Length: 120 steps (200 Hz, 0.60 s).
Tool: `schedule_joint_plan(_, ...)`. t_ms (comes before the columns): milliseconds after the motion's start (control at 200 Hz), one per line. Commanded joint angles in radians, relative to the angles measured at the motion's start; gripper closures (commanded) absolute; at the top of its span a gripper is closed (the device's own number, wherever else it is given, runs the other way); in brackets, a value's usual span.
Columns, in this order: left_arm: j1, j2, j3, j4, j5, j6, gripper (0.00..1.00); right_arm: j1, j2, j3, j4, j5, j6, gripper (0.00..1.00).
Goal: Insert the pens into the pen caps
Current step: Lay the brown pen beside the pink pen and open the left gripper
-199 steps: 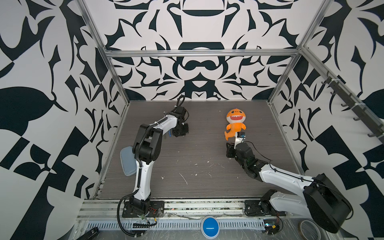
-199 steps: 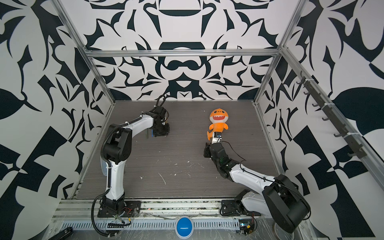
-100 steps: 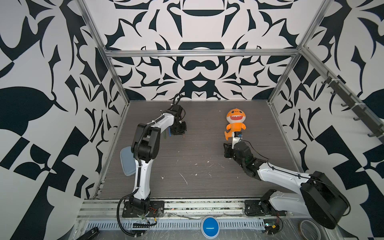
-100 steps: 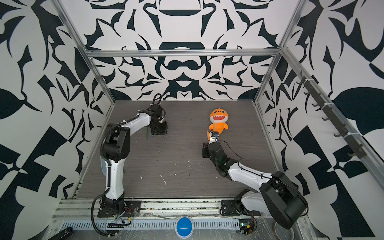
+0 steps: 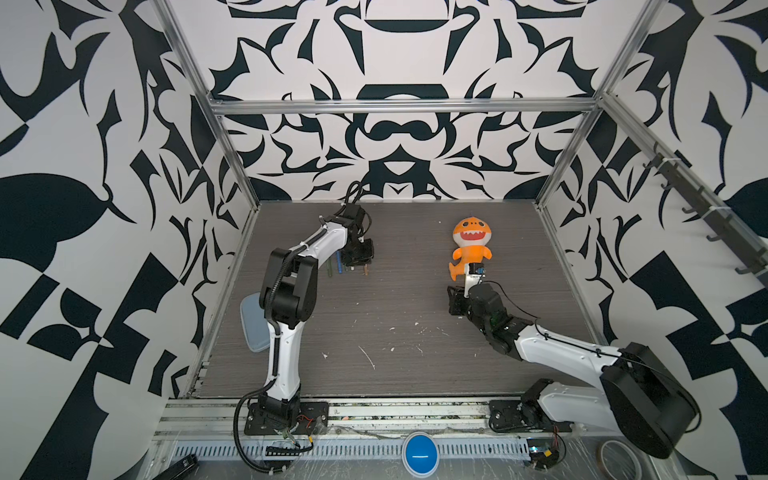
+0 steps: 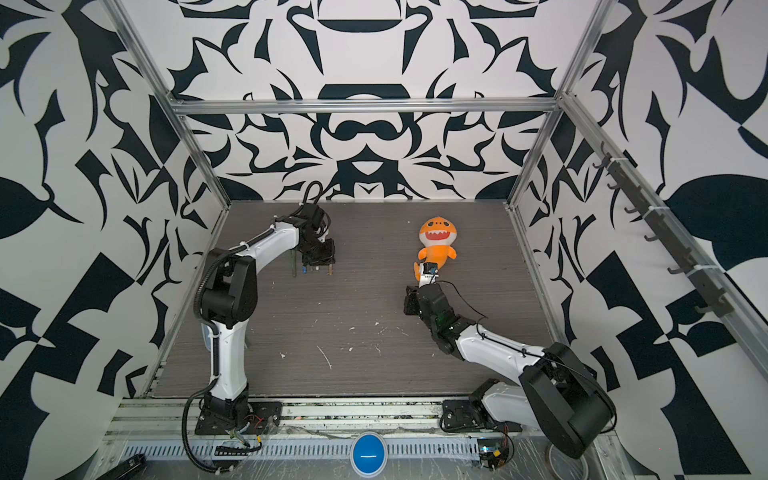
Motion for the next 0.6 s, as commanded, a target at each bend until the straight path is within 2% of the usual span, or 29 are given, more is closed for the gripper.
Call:
schedule_joint_plan(0, 0.001, -0.194, -0.033, 0.022, -0.001, 0.018, 0.74, 0.005, 0.005, 0.042, 0.02, -0.001, -0.005, 0.72)
schedule_joint_plan(175, 0.0, -0.429, -0.197, 0.16, -0.024, 0.019, 0.71, 0.005, 0.004, 0.041, 0.018, -0.004, -0.005, 0.72)
schedule_joint_plan(320, -0.009, -0.655, -0.427, 0.344, -0.007, 0.023, 0.66, 0.005, -0.013, 0.035, 0.019, 0.0, -0.009, 0.71)
schedule_joint_plan(440, -0.031, -0.84, -0.627, 0.495, 0.001, 0.034, 0.61, 0.005, -0.026, 0.024, 0.035, -0.007, -0.016, 0.71)
schedule_joint_plan(510, -0.051, -0.903, -0.701, 0.533, -0.017, 0.053, 0.54, 0.005, -0.049, 0.023, 0.032, -0.02, -0.043, 0.7)
schedule_joint_plan(545, -0.058, -0.927, -0.721, 0.535, -0.027, 0.065, 0.43, 0.008, -0.069, 0.017, 0.033, -0.015, -0.055, 0.69)
schedule_joint_plan(570, -0.062, -0.94, -0.731, 0.529, -0.034, 0.073, 0.31, 0.007, -0.083, 0.007, 0.044, -0.014, -0.063, 0.68)
schedule_joint_plan(580, -0.064, -0.945, -0.734, 0.527, -0.037, 0.074, 0.23, 0.007, -0.09, 0.003, 0.05, -0.014, -0.065, 0.68)
schedule_joint_plan(590, -0.065, -0.951, -0.737, 0.525, -0.039, 0.076, 0.07, 0.007, -0.097, -0.002, 0.055, -0.014, -0.069, 0.67)
schedule_joint_plan(595, -0.065, -0.953, -0.738, 0.524, -0.04, 0.077, 0.03, 0.007, -0.1, -0.004, 0.059, -0.014, -0.071, 0.66)
